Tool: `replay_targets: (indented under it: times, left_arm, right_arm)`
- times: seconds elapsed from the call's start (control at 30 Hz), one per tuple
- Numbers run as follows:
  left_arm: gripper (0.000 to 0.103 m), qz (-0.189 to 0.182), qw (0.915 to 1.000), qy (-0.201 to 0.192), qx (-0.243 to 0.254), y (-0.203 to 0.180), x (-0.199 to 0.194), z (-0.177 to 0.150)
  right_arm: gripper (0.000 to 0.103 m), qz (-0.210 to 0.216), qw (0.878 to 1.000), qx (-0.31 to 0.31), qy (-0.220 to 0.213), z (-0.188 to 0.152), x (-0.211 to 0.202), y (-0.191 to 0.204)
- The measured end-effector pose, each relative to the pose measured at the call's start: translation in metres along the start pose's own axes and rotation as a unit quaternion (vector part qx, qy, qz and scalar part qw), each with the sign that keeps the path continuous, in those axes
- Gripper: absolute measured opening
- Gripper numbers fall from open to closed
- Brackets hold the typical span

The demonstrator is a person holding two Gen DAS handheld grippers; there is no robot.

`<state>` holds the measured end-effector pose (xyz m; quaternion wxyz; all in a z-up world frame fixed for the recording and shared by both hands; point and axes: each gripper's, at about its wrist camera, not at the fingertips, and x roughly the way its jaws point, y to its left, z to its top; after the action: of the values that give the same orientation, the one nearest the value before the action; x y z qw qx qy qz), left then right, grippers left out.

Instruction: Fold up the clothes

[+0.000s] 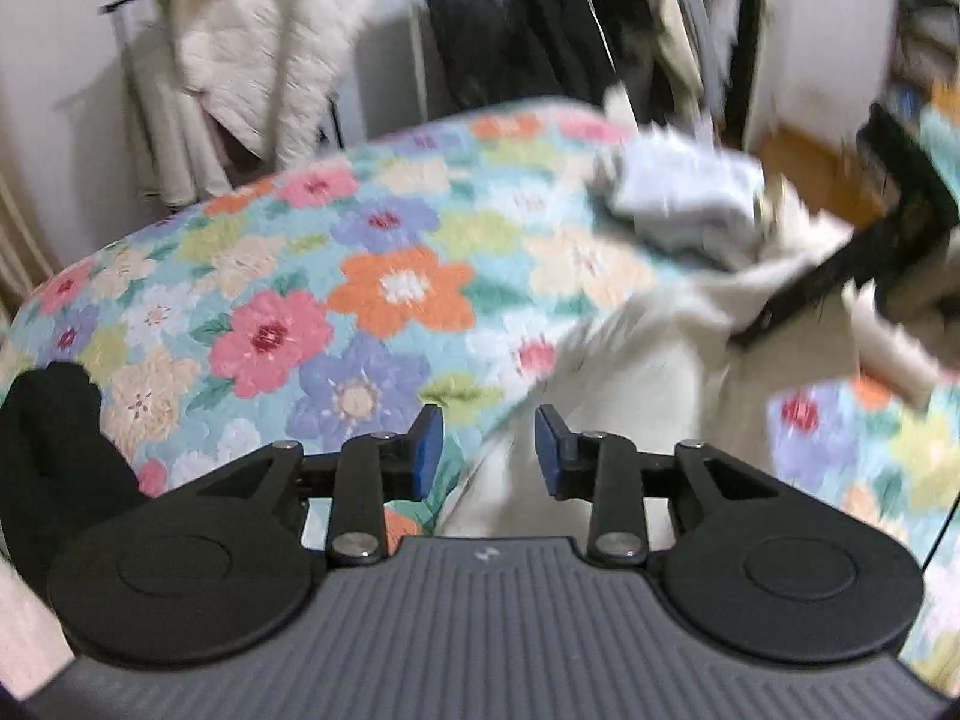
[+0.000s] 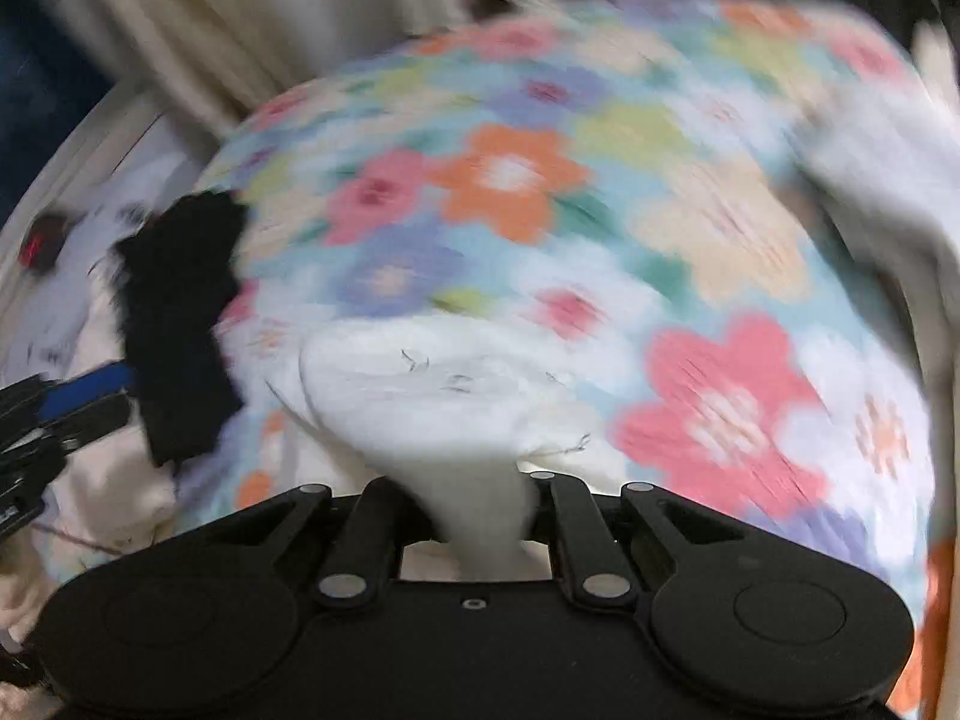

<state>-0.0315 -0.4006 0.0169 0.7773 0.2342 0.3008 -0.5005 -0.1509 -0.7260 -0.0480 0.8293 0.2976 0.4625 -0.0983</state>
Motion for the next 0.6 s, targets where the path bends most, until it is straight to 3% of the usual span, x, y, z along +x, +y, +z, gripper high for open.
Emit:
replay_targets:
  times: [0.1,0.2,0.37,0.53,0.6]
  left_arm:
    - [0.04,0.0,0.9978,0.062,0.022,-0.018,0.034,0.007]
    - [0.04,-0.016,0.9949,0.099,0.002,-0.036,0.059,0.002]
    - [0.041,-0.084,0.9932,0.058,-0.056,-0.049,0.088,-0.024]
    - [0.043,-0.103,0.9885,0.08,-0.077,-0.047,0.112,-0.046]
    - [0.051,-0.11,0.9835,0.077,-0.122,-0.04,0.115,-0.051]
  right_arm:
    - [0.013,0.015,0.998,0.051,-0.022,-0.013,-0.001,-0.06]
    - [0.015,-0.016,0.999,0.022,-0.041,-0.016,0.008,-0.093]
    - [0.026,-0.079,0.993,-0.069,-0.057,-0.009,0.033,-0.12]
    - [0.032,-0.082,0.992,-0.088,-0.049,0.003,0.031,-0.158]
    - [0.037,-0.083,0.99,-0.101,-0.045,0.007,0.027,-0.161]
